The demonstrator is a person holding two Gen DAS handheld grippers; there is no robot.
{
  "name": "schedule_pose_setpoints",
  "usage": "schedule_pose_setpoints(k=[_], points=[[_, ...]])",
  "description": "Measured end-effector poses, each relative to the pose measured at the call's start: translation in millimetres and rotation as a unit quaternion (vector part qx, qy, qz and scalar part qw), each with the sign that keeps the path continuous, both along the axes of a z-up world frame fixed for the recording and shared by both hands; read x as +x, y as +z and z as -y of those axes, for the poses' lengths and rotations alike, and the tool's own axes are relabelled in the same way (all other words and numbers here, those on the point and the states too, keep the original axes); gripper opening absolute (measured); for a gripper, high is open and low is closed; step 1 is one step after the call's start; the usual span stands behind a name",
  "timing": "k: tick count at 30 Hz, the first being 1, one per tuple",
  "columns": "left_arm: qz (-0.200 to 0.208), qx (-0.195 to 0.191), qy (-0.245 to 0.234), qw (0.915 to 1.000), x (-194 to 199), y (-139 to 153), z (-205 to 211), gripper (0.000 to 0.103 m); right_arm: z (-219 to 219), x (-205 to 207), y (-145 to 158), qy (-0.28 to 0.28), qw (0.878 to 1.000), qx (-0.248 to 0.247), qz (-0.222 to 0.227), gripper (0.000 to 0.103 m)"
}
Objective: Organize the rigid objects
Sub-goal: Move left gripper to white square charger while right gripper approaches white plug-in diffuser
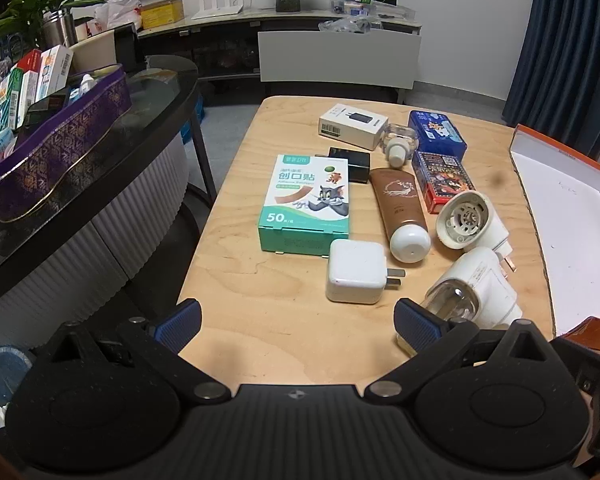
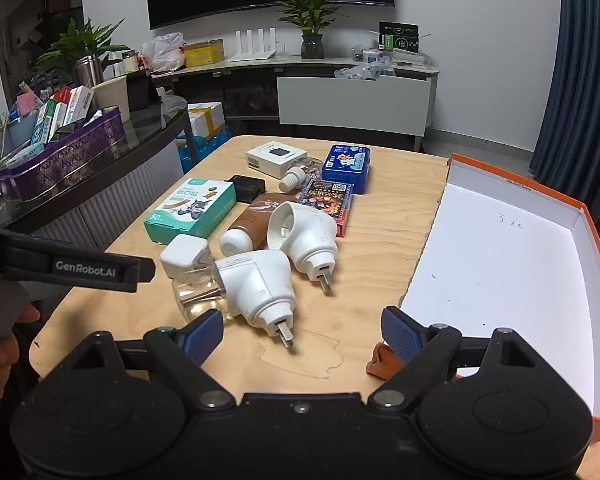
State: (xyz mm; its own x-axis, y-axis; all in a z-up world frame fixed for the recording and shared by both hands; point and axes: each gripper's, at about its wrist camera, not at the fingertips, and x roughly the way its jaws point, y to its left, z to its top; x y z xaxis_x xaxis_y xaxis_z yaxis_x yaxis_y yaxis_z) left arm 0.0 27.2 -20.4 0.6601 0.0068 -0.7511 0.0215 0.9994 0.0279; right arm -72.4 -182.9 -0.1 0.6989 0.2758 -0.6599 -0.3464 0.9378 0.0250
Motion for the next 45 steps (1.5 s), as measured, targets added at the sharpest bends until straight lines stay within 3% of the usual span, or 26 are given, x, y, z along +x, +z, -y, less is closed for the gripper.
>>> schedule_pose_setpoints(k=[35,45], points=[[-0.022,-0.002,-0.025,0.9994,30.6,-18.0,8.9,0.103,-10.3,5.1,-7.8,0.019,0.999,-0.003,-0.026,0.101],[-0.037,-0.022,-0.039,0.9983,50.3,-32.9,12.0,0.103,-11.2,9.1,-11.6,0.023,0.999,-0.006,-0.024,0.101]])
